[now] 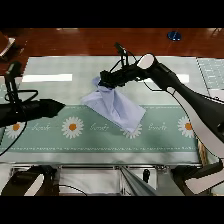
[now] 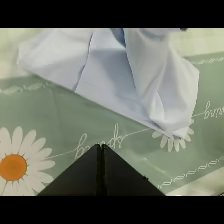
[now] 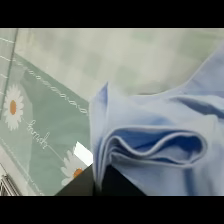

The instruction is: Fold the shirts.

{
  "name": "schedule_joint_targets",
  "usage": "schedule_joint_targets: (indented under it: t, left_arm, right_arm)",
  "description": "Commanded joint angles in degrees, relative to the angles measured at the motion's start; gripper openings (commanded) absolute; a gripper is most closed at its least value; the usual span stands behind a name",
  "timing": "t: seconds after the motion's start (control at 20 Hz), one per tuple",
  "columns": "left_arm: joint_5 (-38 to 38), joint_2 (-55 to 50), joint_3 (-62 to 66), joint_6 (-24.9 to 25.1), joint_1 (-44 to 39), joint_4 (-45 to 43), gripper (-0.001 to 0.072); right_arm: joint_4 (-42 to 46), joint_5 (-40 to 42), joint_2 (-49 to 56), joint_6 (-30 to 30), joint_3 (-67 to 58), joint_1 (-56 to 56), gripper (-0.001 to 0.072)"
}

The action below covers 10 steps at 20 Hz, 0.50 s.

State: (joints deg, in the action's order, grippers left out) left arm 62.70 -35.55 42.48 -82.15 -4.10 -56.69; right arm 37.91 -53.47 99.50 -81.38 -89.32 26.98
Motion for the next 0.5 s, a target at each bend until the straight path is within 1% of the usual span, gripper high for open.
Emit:
schedule_joint_targets:
  t: [0.0, 0.1, 0.25, 0.4, 0.45]
  left_arm:
    - [-3.8, 1.2, -5.4, -0.2, 0.1, 2.4, 0.002]
    - [-5.9, 0.9, -6.9, -0.2, 0.1, 4.2, 0.002]
    - [-6.2, 0.4, -7.1, -0.2, 0.0, 4.9, 0.002]
    - [-6.4, 0.4, -7.1, 0.0, 0.0, 4.8, 0.002]
    - [-7.0, 0.4, -7.1, 0.0, 0.0, 4.9, 0.002]
  right_arm:
    - [-0.1, 0.3, 3.2, -0.5, -1.6, 0.5, 0.0023]
    - [-0.1, 1.9, 3.2, -0.5, -1.6, 0.4, 0.0023]
    - [0.0, 4.3, 3.2, -0.5, -1.6, -0.2, 0.0023]
    - [0.4, 4.9, 3.7, -1.9, -1.6, -0.3, 0.0024]
    - [-0.3, 4.3, 4.3, -2.0, -1.6, 0.3, 0.0137]
